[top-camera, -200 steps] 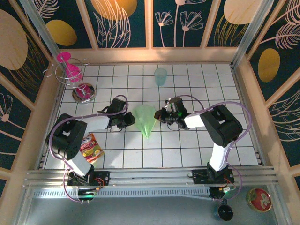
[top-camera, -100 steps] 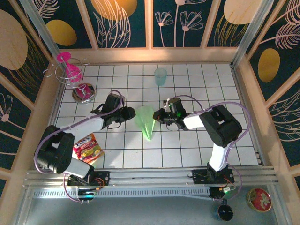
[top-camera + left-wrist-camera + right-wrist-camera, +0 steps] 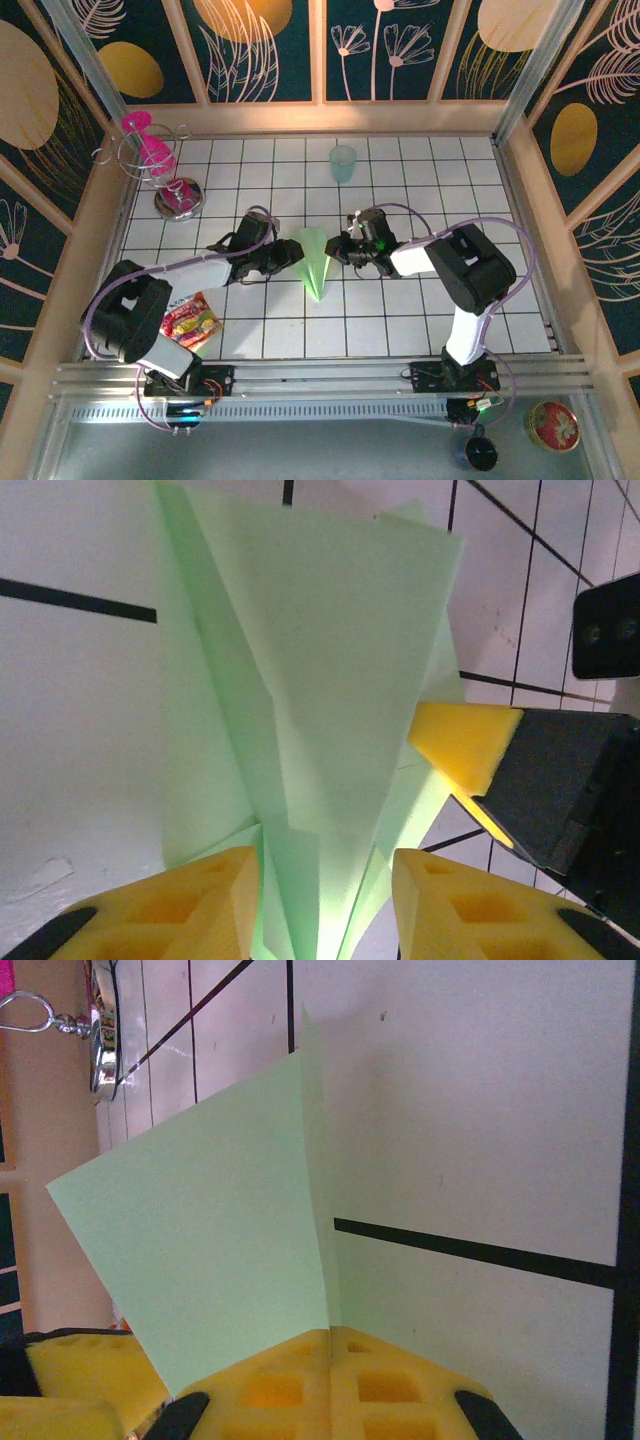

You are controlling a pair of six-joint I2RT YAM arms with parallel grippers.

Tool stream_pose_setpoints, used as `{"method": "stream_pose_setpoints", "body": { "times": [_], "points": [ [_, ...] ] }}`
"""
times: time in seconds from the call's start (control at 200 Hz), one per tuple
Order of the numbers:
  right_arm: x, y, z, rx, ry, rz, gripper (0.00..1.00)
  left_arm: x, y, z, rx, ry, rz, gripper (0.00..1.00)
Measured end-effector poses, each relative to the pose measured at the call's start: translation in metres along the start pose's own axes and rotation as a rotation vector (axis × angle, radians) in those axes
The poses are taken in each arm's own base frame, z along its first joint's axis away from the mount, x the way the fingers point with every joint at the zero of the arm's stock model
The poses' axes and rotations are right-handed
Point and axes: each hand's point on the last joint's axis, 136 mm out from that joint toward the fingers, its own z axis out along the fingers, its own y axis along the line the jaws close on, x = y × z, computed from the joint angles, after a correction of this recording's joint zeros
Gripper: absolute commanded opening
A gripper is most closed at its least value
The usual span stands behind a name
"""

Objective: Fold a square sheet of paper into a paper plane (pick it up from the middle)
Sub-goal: Turn over a paper plane at the center of the table, then move the paper plane to the top-center of the table.

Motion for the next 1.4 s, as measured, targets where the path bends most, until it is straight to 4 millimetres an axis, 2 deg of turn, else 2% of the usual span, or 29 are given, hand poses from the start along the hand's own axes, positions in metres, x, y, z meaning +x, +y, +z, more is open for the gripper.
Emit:
{"method": "stream_pose_setpoints", "body": {
  "times": [0.215,0.606,0.846,1.206,1.402],
  "points": [
    [0.000,0.000,0.000,0.000,0.000,0.000,0.01,0.018,0.000,0.011,0.002,0.056,-0.002,0.45],
    [0.000,0.001,0.000,-0.003,0.002,-0.001,0.01,0.032,0.003,0.017,-0.013,0.091,0.009,0.49],
    [0.000,0.001,0.000,-0.003,0.003,-0.001,0.01,0.040,-0.002,0.019,0.009,0.122,0.019,0.50],
    [0.000,0.001,0.000,-0.003,0.002,-0.001,0.01,0.057,0.007,0.024,-0.042,0.167,0.025,0.52],
    [0.000,0.001,0.000,-0.003,0.002,-0.001,0.01,0.057,0.006,0.023,-0.040,0.167,0.026,0.51]
  ]
}}
